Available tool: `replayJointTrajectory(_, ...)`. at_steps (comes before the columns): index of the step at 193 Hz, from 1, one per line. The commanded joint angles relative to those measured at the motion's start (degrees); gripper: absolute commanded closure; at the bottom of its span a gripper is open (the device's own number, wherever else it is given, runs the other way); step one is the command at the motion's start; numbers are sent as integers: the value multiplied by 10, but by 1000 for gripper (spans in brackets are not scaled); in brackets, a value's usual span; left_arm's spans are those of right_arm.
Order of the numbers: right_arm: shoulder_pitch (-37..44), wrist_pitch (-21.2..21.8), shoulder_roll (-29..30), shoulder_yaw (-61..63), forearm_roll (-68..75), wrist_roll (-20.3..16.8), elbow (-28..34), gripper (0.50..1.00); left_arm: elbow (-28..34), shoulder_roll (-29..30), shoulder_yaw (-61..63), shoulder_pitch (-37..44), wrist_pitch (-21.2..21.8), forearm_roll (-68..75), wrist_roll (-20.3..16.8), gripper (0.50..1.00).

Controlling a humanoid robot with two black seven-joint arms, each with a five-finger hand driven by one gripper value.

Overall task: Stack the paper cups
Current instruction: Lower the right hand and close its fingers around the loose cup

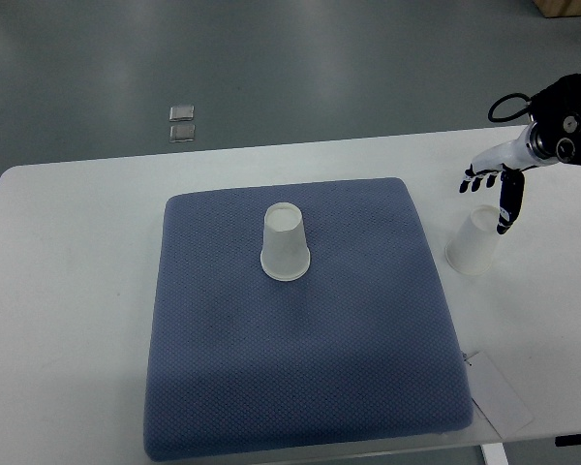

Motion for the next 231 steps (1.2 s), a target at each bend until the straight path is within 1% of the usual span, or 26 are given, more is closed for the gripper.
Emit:
replayJointTrajectory(1,-9,-10,0,0,1,0,-2,585,0,0,0,-1,0,0,0,500)
replayJointTrajectory(69,-34,-44,11,0,3,0,-8,591,0,0,0,0,0,0,0,500)
replayJointTrajectory(112,-44,-53,13,0,3,1,-9,599,0,0,0,0,0,0,0,500)
replayJointTrajectory(158,-53,-56,13,0,1,1,-15,642,0,0,0,0,0,0,0,500)
replayJointTrajectory(165,-55,-56,13,0,1,1,-15,662,0,0,0,0,0,0,0,500)
replayJointTrajectory(186,-56,-58,13,0,1,1,-17,679,0,0,0,-1,0,0,0,500)
replayJointTrajectory(209,-61,-63,13,0,0,1,-20,681,0,0,-1,0,0,0,0,500)
replayJointTrajectory(231,-64,-64,12,0,0,1,-20,707,0,0,0,-1,0,0,0,500)
